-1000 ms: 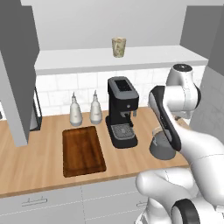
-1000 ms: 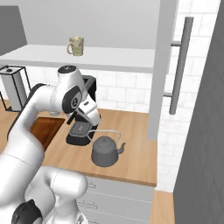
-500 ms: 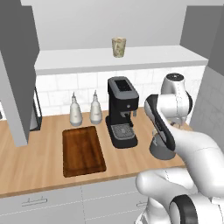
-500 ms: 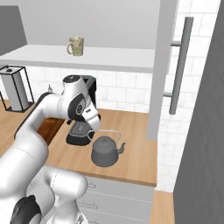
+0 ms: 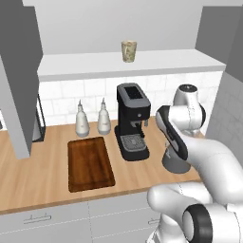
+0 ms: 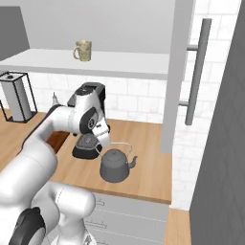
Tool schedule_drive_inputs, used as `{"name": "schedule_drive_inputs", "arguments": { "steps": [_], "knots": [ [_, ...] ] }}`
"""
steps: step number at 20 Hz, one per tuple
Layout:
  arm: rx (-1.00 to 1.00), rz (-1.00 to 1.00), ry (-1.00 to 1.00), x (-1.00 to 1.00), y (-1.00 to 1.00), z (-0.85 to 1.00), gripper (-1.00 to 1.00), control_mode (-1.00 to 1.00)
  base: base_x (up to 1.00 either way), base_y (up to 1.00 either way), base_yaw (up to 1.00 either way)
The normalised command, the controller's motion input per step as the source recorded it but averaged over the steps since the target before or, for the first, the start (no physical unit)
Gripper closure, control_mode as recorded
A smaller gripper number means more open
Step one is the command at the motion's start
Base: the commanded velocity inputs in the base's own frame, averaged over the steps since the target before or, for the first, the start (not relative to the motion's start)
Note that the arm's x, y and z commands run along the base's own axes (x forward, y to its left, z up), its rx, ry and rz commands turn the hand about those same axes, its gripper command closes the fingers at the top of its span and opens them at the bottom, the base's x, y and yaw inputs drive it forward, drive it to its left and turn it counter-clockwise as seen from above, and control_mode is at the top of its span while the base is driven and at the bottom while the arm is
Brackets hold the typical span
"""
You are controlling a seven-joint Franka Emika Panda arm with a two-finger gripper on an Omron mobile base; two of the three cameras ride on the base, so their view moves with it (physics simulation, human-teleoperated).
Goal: Pick the kettle from the counter and place it on the tray. Then pick the mug from the cabinet and place it on the tray. Then close the cabinet doors.
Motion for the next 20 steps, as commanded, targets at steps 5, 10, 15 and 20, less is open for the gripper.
{"name": "schedule_drive_inputs", "arguments": {
  "steps": [5,10,15,20],
  "knots": [
    [0.07,-0.09,0.01,0.08,-0.1,-0.18,-1.0,-1.0,0.0,0.0,0.0],
    [0.06,-0.08,0.03,0.14,-0.05,-0.16,-1.0,-1.0,0.0,0.0,0.0],
    [0.04,-0.07,0.07,0.27,0.0,-0.11,-1.0,-1.0,0.0,0.0,0.0],
    [0.02,-0.06,0.09,0.22,-0.01,-0.11,-1.0,-1.0,0.0,0.0,0.0]
  ]
}}
